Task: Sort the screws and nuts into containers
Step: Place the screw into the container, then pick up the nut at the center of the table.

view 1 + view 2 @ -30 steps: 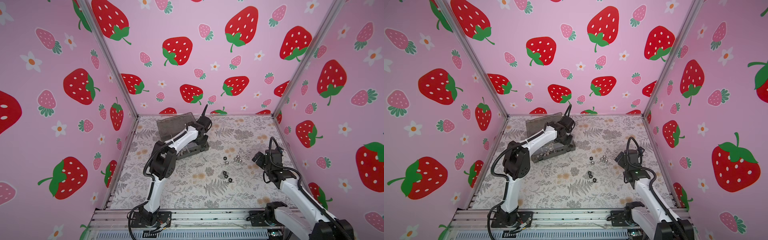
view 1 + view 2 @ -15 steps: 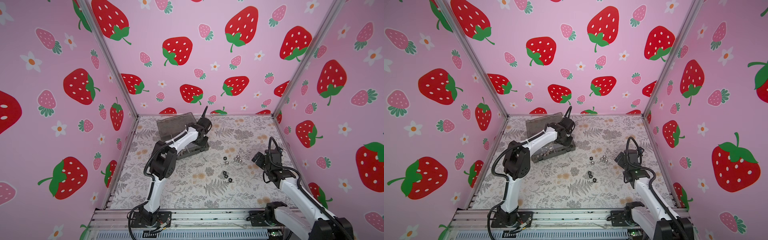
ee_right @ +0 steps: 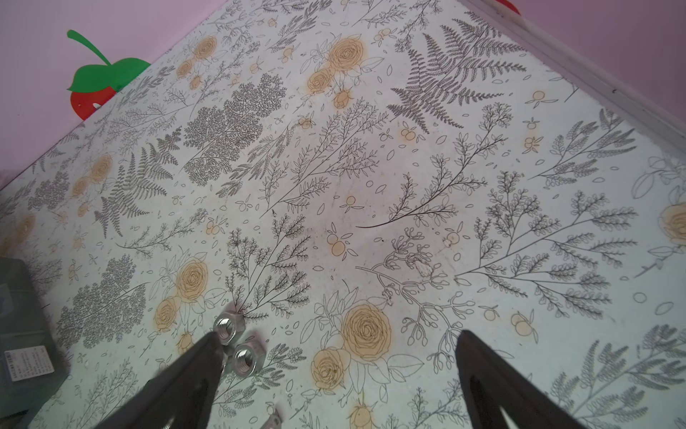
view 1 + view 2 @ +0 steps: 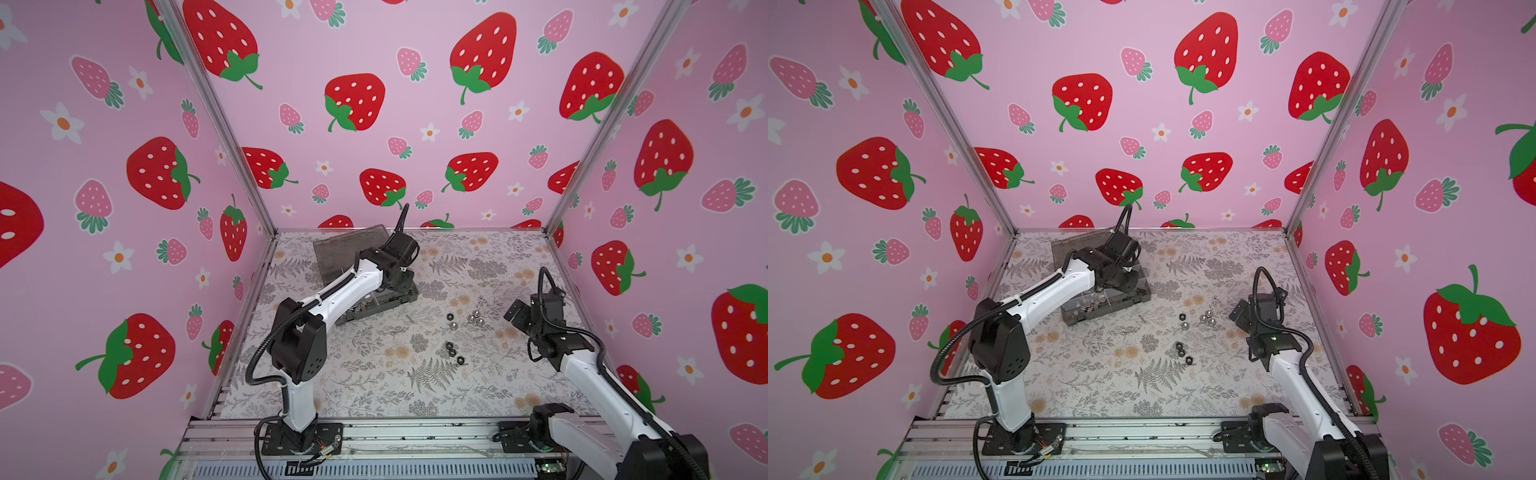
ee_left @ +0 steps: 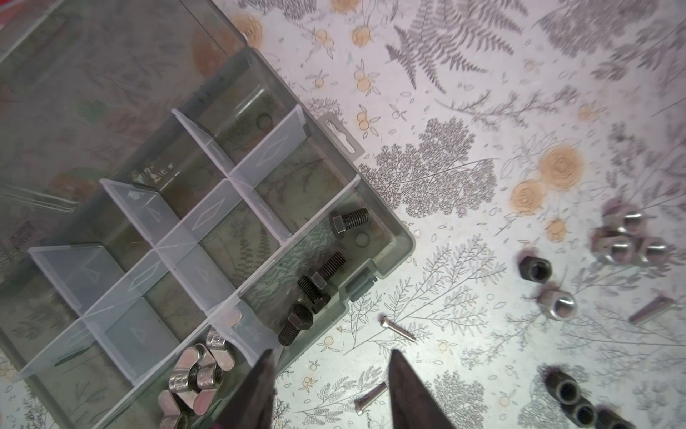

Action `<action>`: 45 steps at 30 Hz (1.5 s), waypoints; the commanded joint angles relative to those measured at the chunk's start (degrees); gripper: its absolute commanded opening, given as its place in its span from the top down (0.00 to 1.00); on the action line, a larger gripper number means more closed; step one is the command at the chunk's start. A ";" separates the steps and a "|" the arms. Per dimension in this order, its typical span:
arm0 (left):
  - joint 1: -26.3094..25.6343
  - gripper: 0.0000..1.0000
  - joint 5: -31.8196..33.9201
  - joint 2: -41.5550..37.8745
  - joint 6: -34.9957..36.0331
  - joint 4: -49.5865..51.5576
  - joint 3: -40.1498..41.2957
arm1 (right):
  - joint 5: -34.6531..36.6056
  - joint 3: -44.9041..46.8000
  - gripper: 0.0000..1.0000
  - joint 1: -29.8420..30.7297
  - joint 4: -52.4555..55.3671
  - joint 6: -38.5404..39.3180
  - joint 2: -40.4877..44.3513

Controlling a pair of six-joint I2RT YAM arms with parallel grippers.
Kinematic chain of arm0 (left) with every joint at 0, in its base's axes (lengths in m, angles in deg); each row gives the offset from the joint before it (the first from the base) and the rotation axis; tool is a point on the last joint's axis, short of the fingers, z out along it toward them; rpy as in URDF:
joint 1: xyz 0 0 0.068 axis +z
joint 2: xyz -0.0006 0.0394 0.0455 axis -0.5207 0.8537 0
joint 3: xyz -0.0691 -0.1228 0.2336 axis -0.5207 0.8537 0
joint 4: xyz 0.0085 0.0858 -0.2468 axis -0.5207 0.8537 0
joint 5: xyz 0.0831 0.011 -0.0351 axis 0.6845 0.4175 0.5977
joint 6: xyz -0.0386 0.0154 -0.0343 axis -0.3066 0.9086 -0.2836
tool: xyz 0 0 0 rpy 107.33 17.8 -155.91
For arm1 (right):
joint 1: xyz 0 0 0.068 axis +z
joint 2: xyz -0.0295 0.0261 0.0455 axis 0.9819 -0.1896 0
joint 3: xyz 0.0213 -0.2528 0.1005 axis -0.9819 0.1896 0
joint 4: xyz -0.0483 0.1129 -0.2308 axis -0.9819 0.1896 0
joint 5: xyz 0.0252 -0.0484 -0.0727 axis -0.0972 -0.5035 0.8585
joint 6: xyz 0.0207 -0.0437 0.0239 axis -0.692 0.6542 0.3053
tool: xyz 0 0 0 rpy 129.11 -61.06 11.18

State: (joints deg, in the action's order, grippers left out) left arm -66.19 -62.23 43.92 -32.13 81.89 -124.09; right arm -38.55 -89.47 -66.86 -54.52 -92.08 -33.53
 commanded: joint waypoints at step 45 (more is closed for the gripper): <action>-20.34 0.44 0.65 24.31 -8.71 -3.75 -14.37 | 1.07 1.49 0.00 0.37 1.65 -0.93 -3.16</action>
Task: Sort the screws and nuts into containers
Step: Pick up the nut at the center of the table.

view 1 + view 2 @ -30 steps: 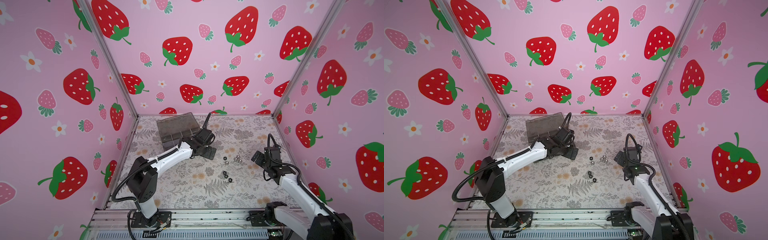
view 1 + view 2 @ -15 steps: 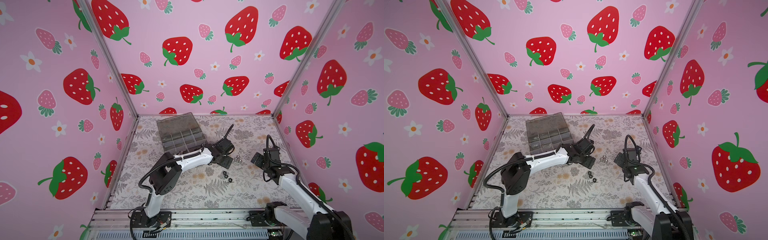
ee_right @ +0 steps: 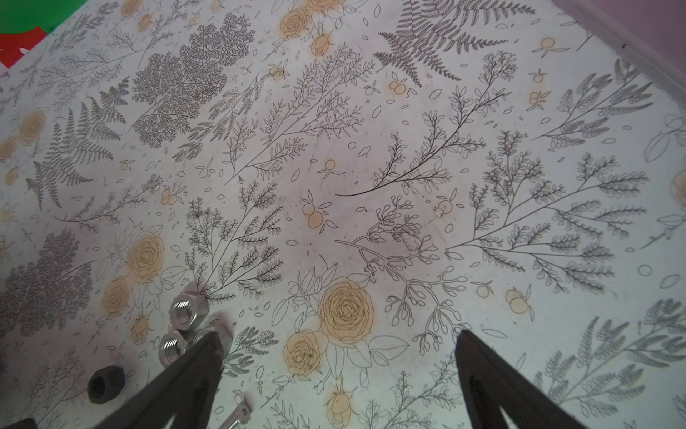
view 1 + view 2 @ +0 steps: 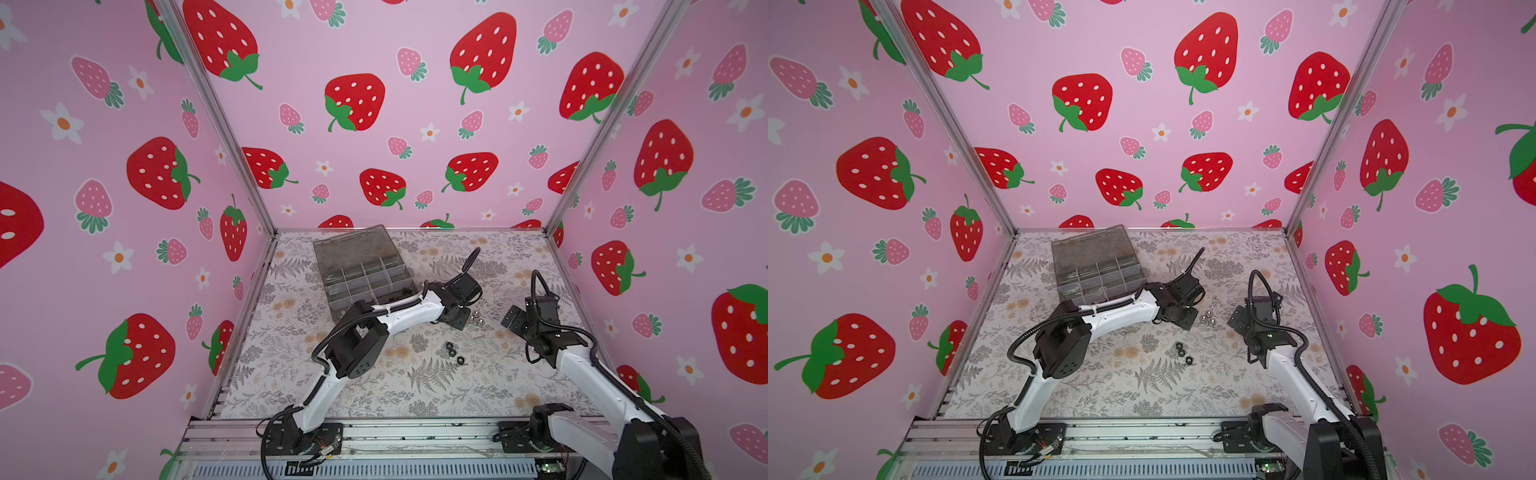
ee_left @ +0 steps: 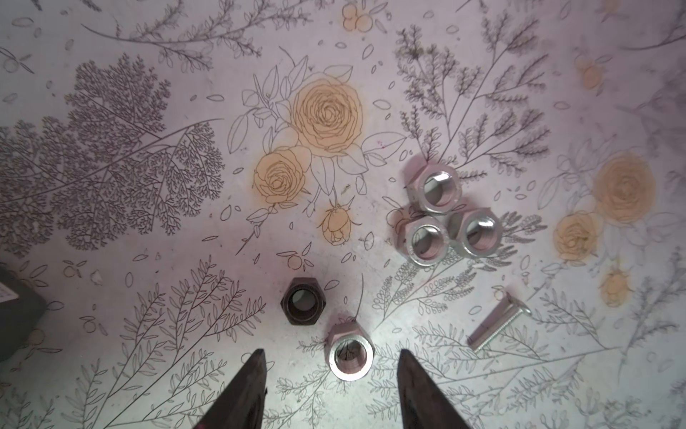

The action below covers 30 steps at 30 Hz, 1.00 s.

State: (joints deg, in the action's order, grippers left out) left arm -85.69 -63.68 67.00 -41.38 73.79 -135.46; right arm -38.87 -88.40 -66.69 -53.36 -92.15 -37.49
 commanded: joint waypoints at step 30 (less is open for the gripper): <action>-1.87 0.57 3.71 7.91 3.06 10.30 -9.23 | 1.88 0.90 0.00 0.19 0.19 -1.36 1.32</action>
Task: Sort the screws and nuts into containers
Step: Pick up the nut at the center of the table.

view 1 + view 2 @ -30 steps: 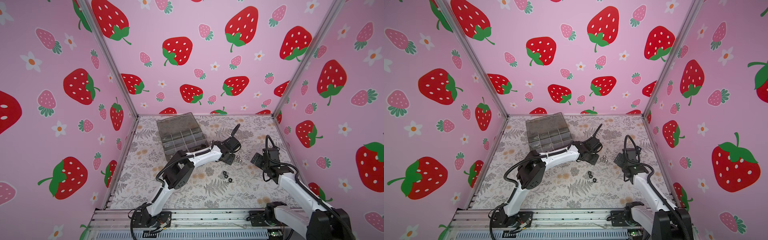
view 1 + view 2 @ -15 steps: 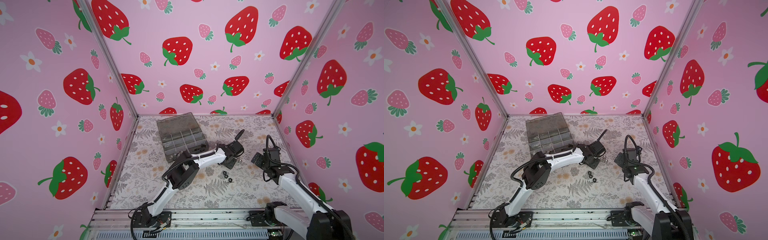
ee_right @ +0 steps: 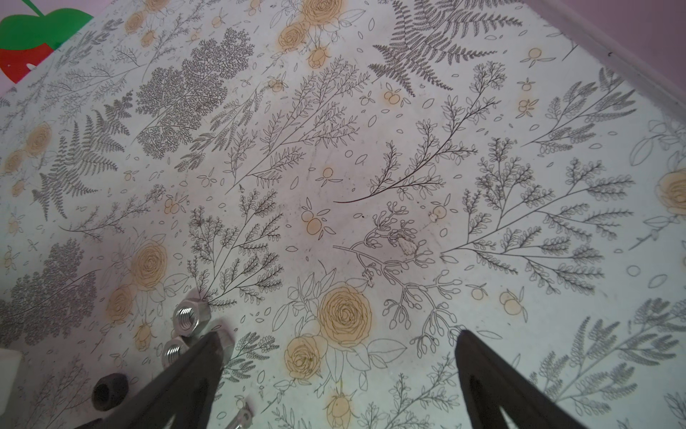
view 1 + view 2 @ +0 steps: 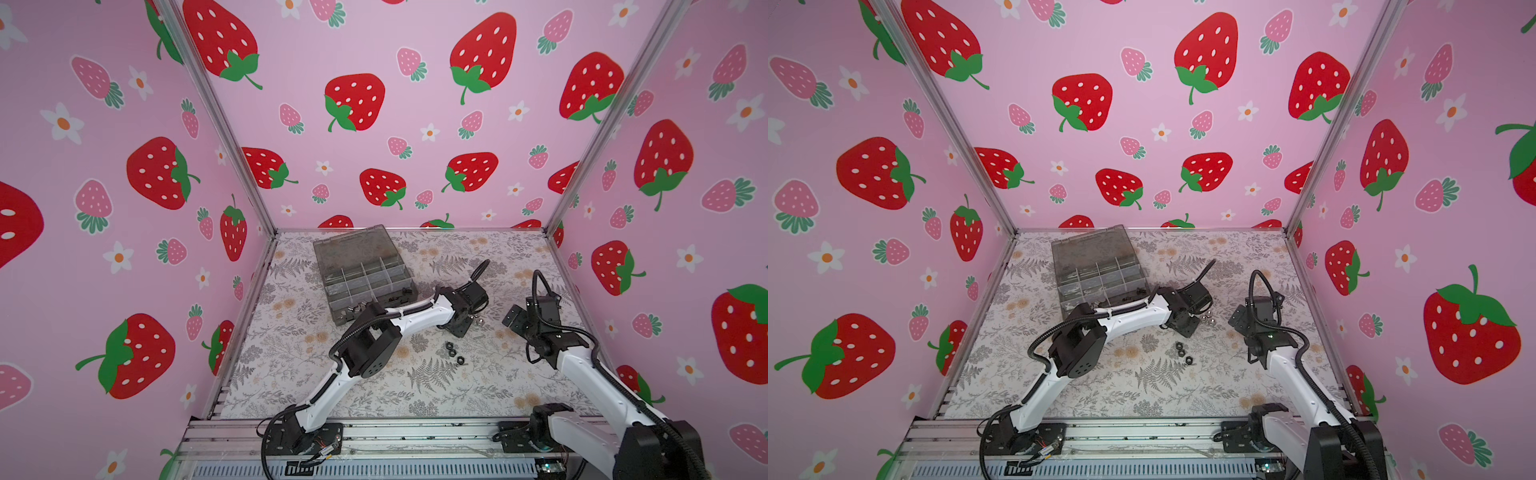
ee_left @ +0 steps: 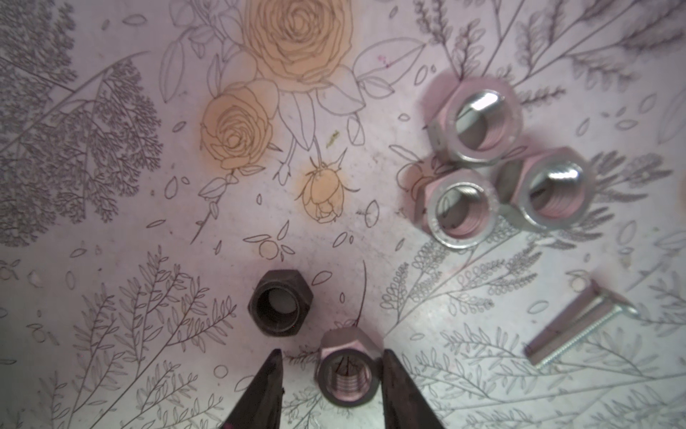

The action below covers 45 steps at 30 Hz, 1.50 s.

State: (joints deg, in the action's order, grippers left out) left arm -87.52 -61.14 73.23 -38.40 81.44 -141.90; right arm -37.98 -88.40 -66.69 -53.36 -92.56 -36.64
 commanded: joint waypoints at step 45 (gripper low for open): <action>1.12 0.82 -0.49 2.12 3.30 8.35 -1.46 | 0.97 -4.89 0.00 0.20 4.25 -1.09 -1.47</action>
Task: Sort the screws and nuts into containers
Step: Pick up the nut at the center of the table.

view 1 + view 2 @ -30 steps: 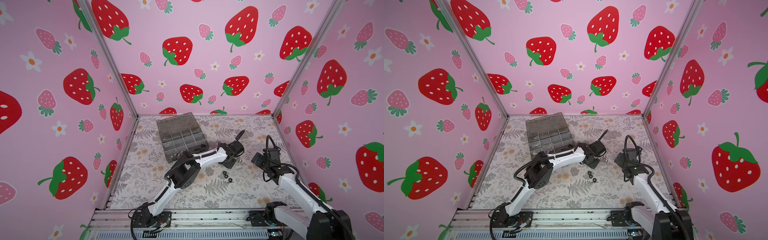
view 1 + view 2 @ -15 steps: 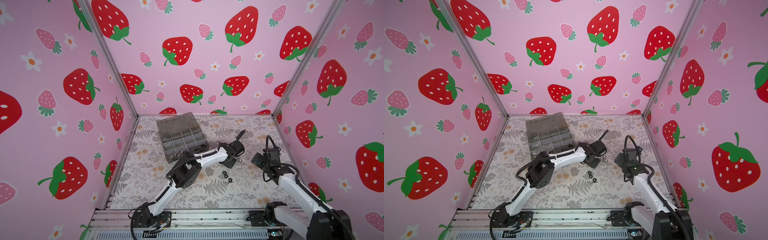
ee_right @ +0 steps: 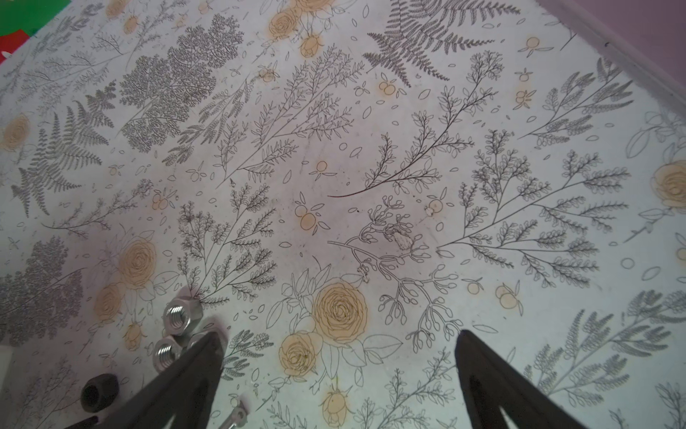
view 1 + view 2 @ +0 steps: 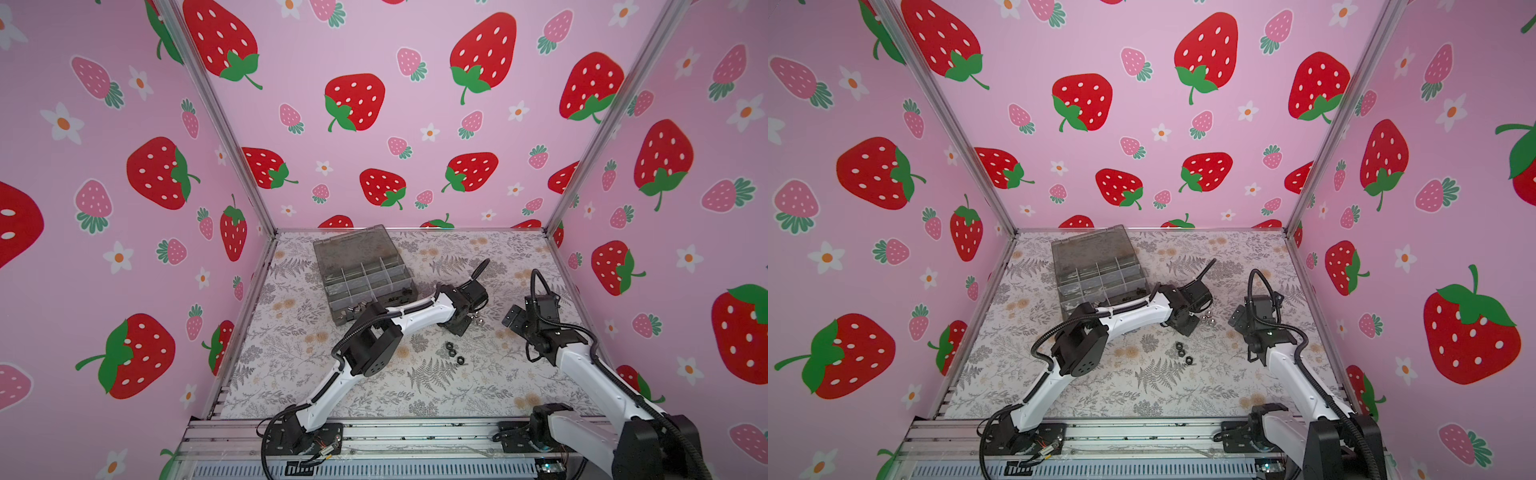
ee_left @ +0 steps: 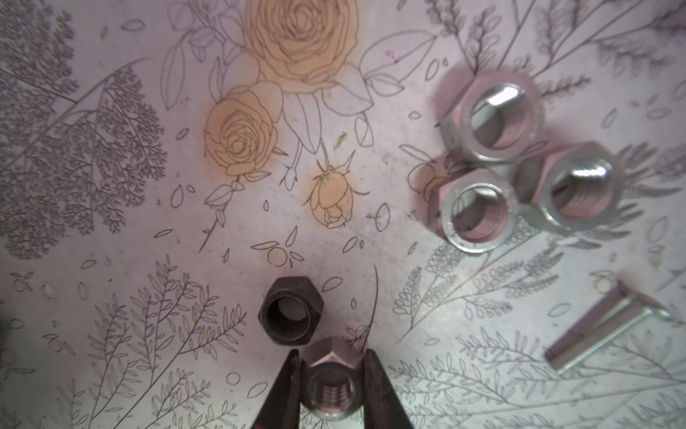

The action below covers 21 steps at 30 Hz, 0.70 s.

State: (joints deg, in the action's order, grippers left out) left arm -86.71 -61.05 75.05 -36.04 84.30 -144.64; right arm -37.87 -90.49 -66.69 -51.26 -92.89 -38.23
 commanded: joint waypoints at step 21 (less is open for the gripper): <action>1.54 0.99 -1.54 -3.30 0.13 3.82 7.91 | 0.91 -0.54 0.00 0.24 2.94 -1.84 4.66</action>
State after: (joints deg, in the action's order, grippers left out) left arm -85.49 -62.06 71.20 -35.83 84.58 -138.38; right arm -37.80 -92.20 -66.69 -48.53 -93.85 -33.97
